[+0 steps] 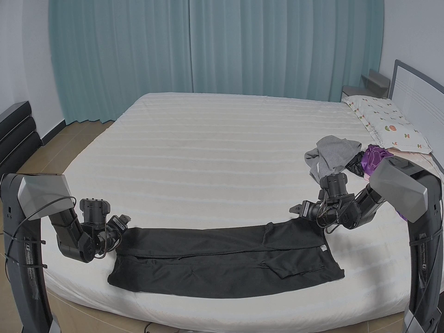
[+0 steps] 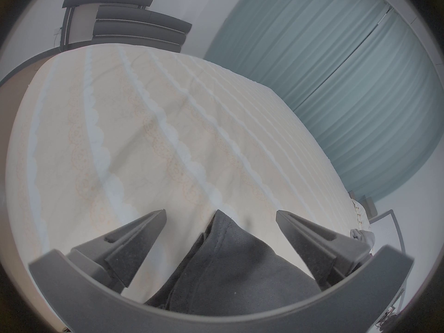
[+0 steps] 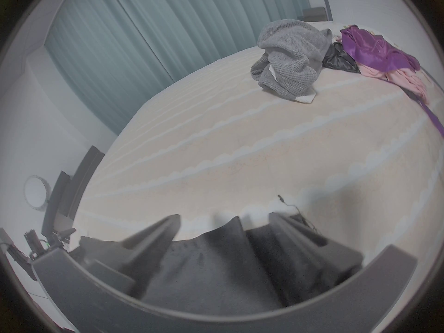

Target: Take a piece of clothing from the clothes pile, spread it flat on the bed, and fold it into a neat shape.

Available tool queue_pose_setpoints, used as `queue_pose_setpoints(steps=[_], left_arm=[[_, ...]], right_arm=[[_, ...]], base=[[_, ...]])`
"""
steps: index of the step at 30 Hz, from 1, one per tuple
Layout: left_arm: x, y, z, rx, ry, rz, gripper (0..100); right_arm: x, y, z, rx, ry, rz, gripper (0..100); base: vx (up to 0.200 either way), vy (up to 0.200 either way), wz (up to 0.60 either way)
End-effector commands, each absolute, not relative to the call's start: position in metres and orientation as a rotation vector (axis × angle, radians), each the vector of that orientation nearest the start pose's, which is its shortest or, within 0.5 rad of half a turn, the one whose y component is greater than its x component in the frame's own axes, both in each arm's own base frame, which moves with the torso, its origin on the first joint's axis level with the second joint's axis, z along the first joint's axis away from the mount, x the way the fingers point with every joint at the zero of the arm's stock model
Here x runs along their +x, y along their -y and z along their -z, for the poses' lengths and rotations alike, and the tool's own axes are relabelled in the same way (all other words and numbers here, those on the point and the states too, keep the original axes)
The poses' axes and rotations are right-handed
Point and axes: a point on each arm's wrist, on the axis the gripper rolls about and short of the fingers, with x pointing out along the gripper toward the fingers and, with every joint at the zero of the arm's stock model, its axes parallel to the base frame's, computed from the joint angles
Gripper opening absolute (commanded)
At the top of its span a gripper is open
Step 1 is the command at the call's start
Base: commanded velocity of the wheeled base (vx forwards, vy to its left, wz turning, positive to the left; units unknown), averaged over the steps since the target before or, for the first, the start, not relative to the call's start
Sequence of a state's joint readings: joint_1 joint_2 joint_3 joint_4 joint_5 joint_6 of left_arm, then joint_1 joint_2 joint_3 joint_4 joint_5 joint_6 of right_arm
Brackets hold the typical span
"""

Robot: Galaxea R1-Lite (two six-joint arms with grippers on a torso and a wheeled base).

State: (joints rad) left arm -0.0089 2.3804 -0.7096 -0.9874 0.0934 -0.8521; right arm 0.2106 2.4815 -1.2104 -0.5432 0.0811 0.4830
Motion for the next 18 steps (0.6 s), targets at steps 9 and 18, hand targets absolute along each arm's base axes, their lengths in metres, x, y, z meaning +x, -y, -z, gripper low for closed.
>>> queue_pose_setpoints(steps=[9,18], left_arm=[[0.32,0.001,0.007,-0.801,-0.605,-0.331,100],[0.293,0.006,0.001,-0.843,-0.652,-0.338,100]], right_arm=[[0.352,-0.083,-0.02,0.601,-0.81,-0.101,100],[0.298,-0.085,-0.006,0.675,-0.836,-0.102,100]], base=[[0.0,0.0,0.0],[-0.2,0.0,0.0]])
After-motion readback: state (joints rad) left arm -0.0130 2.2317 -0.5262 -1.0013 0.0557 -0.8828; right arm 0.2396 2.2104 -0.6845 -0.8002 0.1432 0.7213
